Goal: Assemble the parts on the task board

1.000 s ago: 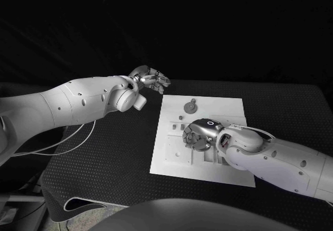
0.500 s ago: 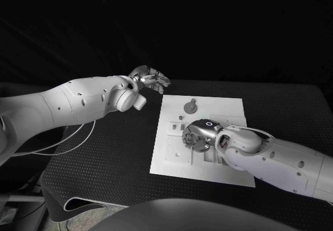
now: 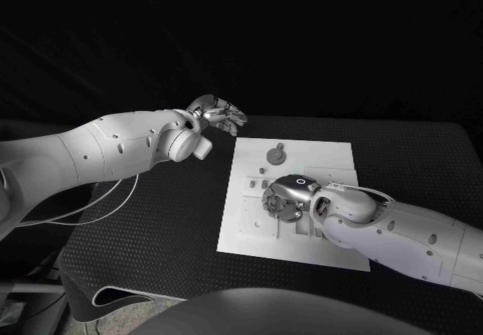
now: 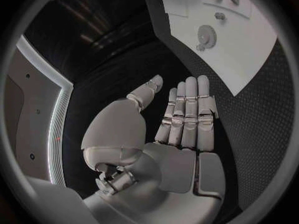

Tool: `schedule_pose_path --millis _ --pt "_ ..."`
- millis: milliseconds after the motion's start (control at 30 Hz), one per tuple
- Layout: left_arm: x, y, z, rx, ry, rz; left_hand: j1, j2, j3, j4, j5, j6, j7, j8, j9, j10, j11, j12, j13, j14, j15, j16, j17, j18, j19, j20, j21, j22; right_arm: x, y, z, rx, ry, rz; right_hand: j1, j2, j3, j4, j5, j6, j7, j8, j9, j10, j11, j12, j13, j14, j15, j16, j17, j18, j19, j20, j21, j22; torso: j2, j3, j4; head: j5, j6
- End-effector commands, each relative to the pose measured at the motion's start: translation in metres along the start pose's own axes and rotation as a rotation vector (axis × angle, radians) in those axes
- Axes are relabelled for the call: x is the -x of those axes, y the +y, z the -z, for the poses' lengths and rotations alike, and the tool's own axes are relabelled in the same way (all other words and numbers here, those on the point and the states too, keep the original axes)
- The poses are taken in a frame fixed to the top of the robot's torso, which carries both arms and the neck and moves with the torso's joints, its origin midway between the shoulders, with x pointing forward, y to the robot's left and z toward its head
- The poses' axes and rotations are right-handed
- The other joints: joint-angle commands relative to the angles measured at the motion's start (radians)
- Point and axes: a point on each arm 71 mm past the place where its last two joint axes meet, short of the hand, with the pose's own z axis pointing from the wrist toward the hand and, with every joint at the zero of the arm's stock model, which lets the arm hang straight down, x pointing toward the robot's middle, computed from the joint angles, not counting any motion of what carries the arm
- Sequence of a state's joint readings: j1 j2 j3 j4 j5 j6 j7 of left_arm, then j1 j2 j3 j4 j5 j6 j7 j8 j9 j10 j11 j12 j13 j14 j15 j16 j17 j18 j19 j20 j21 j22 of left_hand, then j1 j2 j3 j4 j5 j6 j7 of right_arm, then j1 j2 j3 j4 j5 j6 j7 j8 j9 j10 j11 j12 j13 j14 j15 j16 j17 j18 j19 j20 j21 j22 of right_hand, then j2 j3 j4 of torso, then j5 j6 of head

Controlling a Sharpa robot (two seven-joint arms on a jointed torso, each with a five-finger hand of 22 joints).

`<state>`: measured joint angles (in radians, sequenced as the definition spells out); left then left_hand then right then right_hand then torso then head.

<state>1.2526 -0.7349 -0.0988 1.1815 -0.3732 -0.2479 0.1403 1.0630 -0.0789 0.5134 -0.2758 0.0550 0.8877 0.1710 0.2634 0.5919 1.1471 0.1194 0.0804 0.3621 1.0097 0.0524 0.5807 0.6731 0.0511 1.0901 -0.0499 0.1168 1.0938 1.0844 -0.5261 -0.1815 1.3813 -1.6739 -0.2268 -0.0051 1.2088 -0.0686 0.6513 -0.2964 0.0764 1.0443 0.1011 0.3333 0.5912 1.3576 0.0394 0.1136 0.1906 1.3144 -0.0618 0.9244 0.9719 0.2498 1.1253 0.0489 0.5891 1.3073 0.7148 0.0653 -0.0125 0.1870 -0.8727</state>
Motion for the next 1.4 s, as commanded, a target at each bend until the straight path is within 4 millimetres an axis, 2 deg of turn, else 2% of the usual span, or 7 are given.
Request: schedule_pose_path --millis 33,133,333,500,633,900,1400 --pt "-0.001 -0.002 0.0 -0.008 0.01 0.008 -0.005 -0.002 -0.003 0.003 -0.004 -0.004 -0.001 -0.002 -0.002 -0.005 0.005 -0.003 -0.002 0.008 -0.002 -0.005 0.002 0.012 0.005 0.002 -0.007 -0.001 -0.007 0.0 0.001 -0.005 0.041 -0.003 -0.005 0.006 -0.001 0.004 0.003 0.002 0.002 0.004 0.002 0.005 0.001 -0.001 0.001 -0.012 -0.009 0.006 0.001 0.012 -0.005 -0.004 0.005 0.024 0.0 0.0003 -0.0004 0.0 0.0" --pt "-0.001 -0.002 0.0 -0.006 0.01 0.008 -0.005 -0.002 -0.003 0.003 -0.004 -0.005 0.0 -0.002 -0.002 -0.006 0.005 -0.004 -0.002 0.008 -0.002 -0.005 0.002 0.012 0.006 0.002 -0.008 -0.001 -0.007 -0.004 0.002 -0.017 0.027 -0.027 -0.013 0.002 -0.003 0.004 0.004 -0.01 0.008 -0.003 0.003 -0.008 0.006 -0.012 0.0 -0.017 -0.003 0.005 -0.001 0.012 -0.01 -0.002 0.004 0.023 0.0 0.0 -0.0011 0.0 0.0" --pt "-0.001 -0.002 0.0 -0.005 0.012 0.008 -0.006 -0.003 -0.004 0.003 -0.004 -0.007 0.001 -0.004 -0.002 -0.008 0.006 -0.005 -0.003 0.007 -0.001 -0.007 0.003 0.012 0.005 0.003 -0.009 -0.002 -0.005 -0.008 0.004 -0.031 0.002 -0.056 -0.06 -0.079 -0.027 0.013 0.003 -0.139 0.064 -0.08 -0.025 -0.137 0.055 -0.054 -0.027 -0.049 0.043 0.01 0.002 0.012 -0.033 0.011 0.004 0.025 -0.001 0.0006 -0.0013 0.0 0.0" --pt "-0.001 -0.002 0.0 -0.002 0.016 0.008 -0.009 -0.004 -0.005 0.005 -0.004 -0.011 0.003 -0.006 -0.003 -0.012 0.008 -0.007 -0.004 0.007 -0.001 -0.009 0.005 0.011 0.005 0.003 -0.011 -0.002 -0.002 -0.01 0.007 -0.031 -0.043 -0.059 -0.061 -0.121 -0.04 0.01 0.004 -0.209 0.096 -0.12 -0.047 -0.238 0.088 -0.054 -0.048 -0.095 0.074 0.029 0.011 0.01 -0.068 0.021 0.007 0.025 -0.001 0.0006 -0.0011 -0.003 0.0" --pt "0.001 -0.001 0.0 -0.001 0.011 0.007 -0.009 -0.004 -0.005 0.006 -0.004 -0.012 0.003 -0.006 -0.004 -0.013 0.008 -0.007 -0.005 0.007 0.0 -0.01 0.005 0.011 0.005 0.003 -0.011 -0.002 0.001 -0.011 0.01 -0.035 -0.059 -0.058 -0.055 -0.144 -0.036 0.018 0.004 -0.242 0.085 -0.132 -0.055 -0.304 0.109 -0.051 -0.06 -0.127 0.096 0.043 0.013 0.007 -0.092 0.03 0.011 0.026 -0.001 0.0007 -0.0017 -0.005 0.0" --pt "0.002 -0.001 -0.001 -0.002 0.009 0.007 -0.01 -0.004 -0.005 0.006 -0.004 -0.013 0.004 -0.006 -0.004 -0.014 0.009 -0.007 -0.005 0.007 0.0 -0.01 0.006 0.012 0.005 0.003 -0.012 -0.002 0.019 -0.015 0.021 -0.029 -0.126 -0.055 -0.053 -0.144 -0.029 0.03 0.003 -0.231 0.086 -0.119 -0.051 -0.314 0.112 -0.045 -0.057 -0.144 0.099 0.061 0.008 0.01 -0.105 0.036 0.023 0.026 -0.001 0.0024 -0.0015 -0.007 0.0" --pt "0.007 0.0 -0.001 -0.008 -0.007 0.003 -0.008 -0.003 -0.004 0.006 -0.004 -0.012 0.003 -0.006 -0.004 -0.013 0.008 -0.006 -0.005 0.007 -0.001 -0.011 0.007 0.012 0.006 0.003 -0.013 -0.002 0.09 -0.06 0.068 -0.147 -0.144 -0.011 -0.074 -0.132 -0.047 0.037 0.002 -0.156 0.068 -0.065 -0.03 -0.209 0.071 0.0 -0.004 -0.101 0.06 0.122 -0.013 0.012 -0.07 0.017 0.081 0.024 -0.002 0.0036 -0.0033 -0.036 0.013"
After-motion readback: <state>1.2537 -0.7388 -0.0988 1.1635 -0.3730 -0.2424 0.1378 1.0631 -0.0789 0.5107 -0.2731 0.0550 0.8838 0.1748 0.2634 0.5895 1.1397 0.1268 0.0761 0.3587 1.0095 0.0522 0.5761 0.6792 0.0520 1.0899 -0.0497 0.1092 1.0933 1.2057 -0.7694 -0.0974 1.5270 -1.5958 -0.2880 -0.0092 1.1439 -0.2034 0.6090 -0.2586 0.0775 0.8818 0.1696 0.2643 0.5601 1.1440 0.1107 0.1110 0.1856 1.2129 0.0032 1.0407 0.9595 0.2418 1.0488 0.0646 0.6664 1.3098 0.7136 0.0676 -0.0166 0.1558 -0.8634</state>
